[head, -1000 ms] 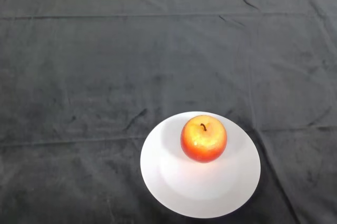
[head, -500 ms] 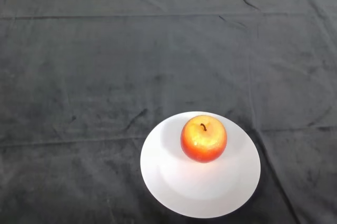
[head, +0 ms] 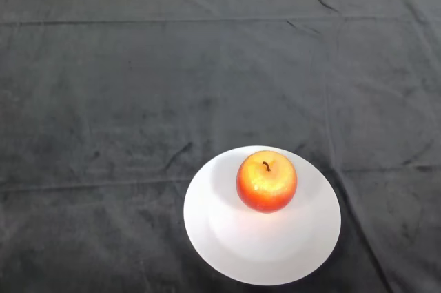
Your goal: Move the apple to the plate
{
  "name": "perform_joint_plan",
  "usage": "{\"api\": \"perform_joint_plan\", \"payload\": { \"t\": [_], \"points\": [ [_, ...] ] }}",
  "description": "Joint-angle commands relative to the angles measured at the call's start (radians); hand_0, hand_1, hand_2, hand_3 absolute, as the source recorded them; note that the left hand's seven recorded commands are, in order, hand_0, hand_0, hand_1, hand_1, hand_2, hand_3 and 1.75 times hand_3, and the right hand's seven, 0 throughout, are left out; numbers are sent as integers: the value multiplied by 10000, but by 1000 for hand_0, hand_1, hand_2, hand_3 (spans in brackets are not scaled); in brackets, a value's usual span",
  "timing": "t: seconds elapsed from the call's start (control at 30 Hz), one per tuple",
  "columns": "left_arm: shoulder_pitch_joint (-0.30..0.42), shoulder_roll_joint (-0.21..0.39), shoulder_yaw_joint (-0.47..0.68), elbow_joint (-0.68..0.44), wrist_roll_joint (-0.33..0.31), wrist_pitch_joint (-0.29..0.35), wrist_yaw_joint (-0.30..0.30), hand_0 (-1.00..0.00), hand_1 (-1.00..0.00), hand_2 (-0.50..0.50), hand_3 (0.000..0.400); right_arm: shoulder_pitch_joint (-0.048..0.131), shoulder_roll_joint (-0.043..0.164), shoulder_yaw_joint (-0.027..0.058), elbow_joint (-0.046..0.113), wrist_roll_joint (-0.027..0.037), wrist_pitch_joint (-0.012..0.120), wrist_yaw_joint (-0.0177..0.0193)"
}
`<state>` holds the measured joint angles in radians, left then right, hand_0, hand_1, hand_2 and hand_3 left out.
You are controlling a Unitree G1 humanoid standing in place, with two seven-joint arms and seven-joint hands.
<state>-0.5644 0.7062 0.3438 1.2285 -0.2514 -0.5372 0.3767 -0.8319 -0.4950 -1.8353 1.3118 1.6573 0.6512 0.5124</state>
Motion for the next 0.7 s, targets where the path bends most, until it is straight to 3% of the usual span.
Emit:
{"api": "perform_joint_plan", "payload": {
  "t": [0.03, 0.7],
  "points": [
    [5, 376, 320, 290, 280, 135, -66, 0, 0, 0, 0, 210, -282, -263, 39, -18, 138, 9],
    [1, 348, 433, 276, 402, 163, -103, 0, 0, 0, 0, 209, -282, -268, 38, -22, 138, 8]
  ]
}}
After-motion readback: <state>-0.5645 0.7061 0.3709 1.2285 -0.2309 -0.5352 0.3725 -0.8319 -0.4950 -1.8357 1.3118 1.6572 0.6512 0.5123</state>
